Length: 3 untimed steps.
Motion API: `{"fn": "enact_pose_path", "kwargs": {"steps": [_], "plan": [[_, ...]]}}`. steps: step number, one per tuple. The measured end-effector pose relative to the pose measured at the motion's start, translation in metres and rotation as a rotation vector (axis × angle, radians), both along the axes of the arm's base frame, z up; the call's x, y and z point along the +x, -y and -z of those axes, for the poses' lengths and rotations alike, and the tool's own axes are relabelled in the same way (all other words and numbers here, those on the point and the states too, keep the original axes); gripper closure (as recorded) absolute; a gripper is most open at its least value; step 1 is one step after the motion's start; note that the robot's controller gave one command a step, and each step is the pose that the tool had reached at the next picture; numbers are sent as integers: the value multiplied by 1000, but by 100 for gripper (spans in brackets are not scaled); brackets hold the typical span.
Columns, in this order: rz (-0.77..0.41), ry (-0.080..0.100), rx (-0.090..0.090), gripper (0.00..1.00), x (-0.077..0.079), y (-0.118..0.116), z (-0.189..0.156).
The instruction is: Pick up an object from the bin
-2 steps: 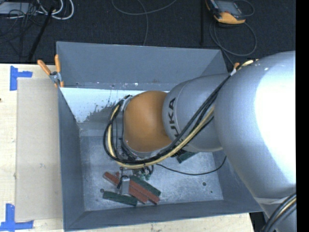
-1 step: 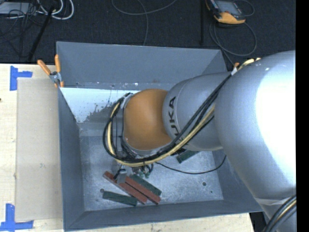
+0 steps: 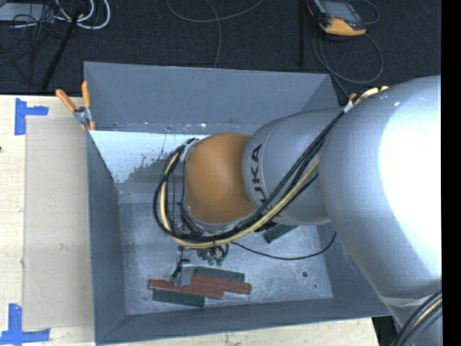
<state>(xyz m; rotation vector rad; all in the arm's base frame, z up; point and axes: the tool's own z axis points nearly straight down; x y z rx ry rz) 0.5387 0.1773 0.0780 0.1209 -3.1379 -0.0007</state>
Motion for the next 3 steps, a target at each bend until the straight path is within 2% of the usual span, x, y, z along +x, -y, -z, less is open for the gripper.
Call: {"fn": "enact_pose_path", "kwargs": {"steps": [1, 2, 3], "plan": [[-5, -4, -2, 0, -51, 38, 9], [-4, -4, -1, 100, -49, 37, 6], [-11, 12, 2, 100, -14, 44, -218]]}}
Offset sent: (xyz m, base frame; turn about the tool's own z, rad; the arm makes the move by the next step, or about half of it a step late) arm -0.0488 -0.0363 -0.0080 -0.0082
